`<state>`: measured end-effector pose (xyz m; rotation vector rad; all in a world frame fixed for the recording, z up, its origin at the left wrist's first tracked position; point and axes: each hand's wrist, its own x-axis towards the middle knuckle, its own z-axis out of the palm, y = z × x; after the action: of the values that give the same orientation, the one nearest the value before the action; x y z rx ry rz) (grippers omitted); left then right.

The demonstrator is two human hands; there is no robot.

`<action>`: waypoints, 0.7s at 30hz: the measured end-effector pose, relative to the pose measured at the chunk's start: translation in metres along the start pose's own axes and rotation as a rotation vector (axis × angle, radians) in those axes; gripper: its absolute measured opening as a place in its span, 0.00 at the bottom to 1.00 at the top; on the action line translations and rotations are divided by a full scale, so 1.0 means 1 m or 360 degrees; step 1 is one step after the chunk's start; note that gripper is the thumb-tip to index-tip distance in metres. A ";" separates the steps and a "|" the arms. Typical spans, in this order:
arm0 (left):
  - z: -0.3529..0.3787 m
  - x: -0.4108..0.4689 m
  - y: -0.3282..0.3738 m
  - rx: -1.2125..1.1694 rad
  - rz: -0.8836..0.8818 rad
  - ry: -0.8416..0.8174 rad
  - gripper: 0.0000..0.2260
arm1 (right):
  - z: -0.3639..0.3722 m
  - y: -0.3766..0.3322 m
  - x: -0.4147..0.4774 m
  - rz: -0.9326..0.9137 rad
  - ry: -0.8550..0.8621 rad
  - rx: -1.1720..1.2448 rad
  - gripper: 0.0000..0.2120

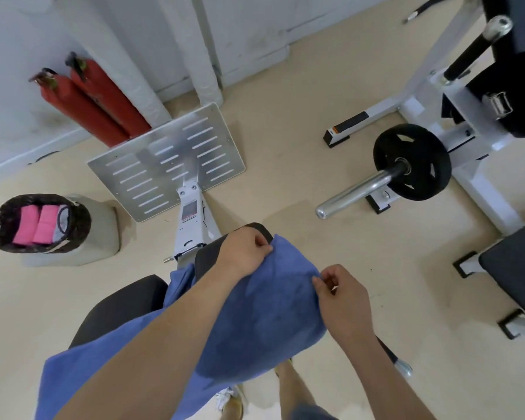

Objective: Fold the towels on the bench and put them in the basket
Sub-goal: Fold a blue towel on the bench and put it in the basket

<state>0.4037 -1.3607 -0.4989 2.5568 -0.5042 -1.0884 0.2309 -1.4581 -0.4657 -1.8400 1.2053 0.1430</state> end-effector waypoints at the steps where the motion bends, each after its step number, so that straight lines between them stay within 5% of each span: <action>1: 0.001 0.001 0.000 0.0025 -0.0007 0.0011 0.06 | 0.000 0.000 0.000 -0.0007 -0.0012 -0.0038 0.04; 5: 0.008 0.008 0.013 0.0207 0.0195 0.0292 0.07 | 0.002 -0.001 -0.003 -0.0146 0.0144 -0.0323 0.05; 7: 0.011 0.008 0.020 0.0153 0.0286 0.0517 0.07 | 0.003 -0.002 -0.005 -0.0384 0.0372 -0.0462 0.02; 10: 0.007 -0.001 0.021 0.0027 0.0374 0.0597 0.08 | 0.008 -0.010 -0.010 -0.0844 0.0531 -0.0633 0.13; 15: 0.000 -0.074 -0.029 0.0166 0.0515 0.0419 0.14 | 0.038 -0.012 -0.035 -0.1342 -0.0092 -0.1084 0.20; 18: 0.015 -0.128 -0.062 0.0102 0.0531 0.0298 0.22 | 0.049 -0.019 -0.043 -0.1150 -0.0446 -0.1412 0.23; 21: 0.011 -0.156 -0.087 -0.0035 0.0434 0.0305 0.20 | 0.049 -0.049 -0.050 -0.0947 -0.0552 -0.1699 0.31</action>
<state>0.3118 -1.2170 -0.4454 2.4492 -0.7574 -0.7424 0.2604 -1.3835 -0.4382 -2.8318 0.2490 0.8486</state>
